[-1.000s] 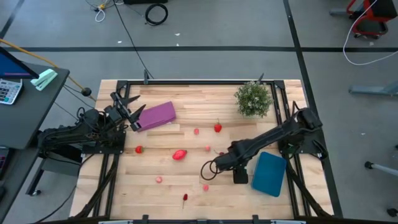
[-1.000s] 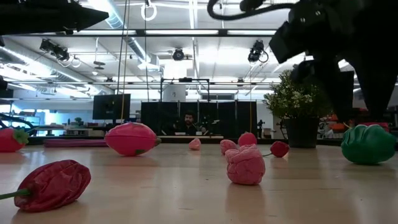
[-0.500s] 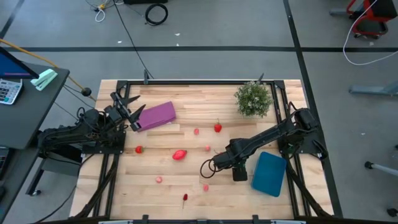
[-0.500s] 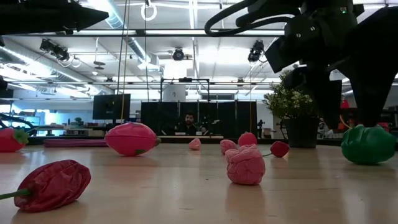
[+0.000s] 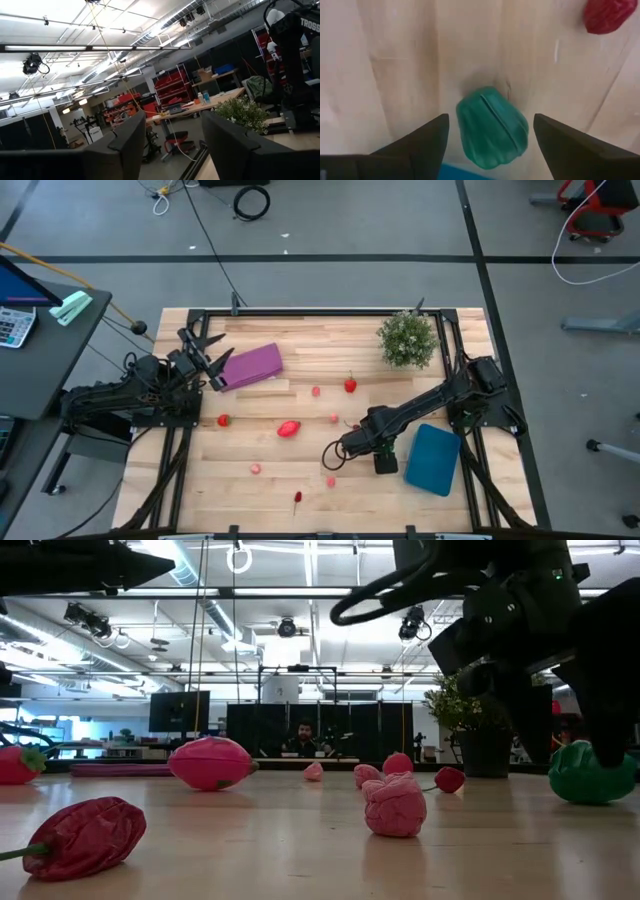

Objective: Pick and placing Produce into tupperware
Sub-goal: Put the green bell pepper into the blue bin

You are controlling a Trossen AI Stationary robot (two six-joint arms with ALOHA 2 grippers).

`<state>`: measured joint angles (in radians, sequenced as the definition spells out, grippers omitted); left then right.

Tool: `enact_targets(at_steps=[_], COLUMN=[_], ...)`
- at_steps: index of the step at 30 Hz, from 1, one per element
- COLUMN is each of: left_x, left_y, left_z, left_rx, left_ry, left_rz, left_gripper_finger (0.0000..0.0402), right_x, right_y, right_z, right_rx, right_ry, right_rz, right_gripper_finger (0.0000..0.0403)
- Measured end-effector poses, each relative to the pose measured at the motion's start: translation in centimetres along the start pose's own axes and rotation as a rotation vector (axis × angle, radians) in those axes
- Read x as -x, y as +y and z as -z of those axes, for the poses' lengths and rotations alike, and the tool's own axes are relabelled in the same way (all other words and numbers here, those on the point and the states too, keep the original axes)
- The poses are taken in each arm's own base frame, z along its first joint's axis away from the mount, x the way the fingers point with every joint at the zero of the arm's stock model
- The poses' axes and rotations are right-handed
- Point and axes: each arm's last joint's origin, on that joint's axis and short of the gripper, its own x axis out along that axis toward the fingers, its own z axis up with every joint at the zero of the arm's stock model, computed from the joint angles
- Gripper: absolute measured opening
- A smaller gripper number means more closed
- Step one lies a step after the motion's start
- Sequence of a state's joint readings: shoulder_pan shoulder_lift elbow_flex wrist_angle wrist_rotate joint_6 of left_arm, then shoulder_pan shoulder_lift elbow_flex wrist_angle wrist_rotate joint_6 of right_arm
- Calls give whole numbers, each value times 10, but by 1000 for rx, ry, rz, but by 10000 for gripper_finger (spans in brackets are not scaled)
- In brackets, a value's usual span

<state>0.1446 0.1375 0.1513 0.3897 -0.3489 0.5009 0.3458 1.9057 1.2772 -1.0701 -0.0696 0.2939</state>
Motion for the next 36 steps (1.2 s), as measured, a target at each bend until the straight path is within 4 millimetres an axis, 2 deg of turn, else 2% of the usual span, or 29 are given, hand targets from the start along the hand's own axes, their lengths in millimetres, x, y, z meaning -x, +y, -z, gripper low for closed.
enact_targets(at_steps=[11,23,28,36], left_x=[0,0,0,0], left_y=[0,0,0,0], left_z=[0,0,0,0], left_rx=[0,-3,-3,-6], left_ry=[0,0,-1,-3], left_rz=[0,0,-1,-2], left_gripper_finger=[199,194,190,194], right_x=[-27,-29,-20,29], right_y=[-1,-1,-2,-6], right_z=[12,13,15,38], right_rx=[-19,-48,-189,-449], right_ry=[37,29,13,3], right_rz=[-41,-35,-34,-33], right_gripper_finger=[284,247,232,237])
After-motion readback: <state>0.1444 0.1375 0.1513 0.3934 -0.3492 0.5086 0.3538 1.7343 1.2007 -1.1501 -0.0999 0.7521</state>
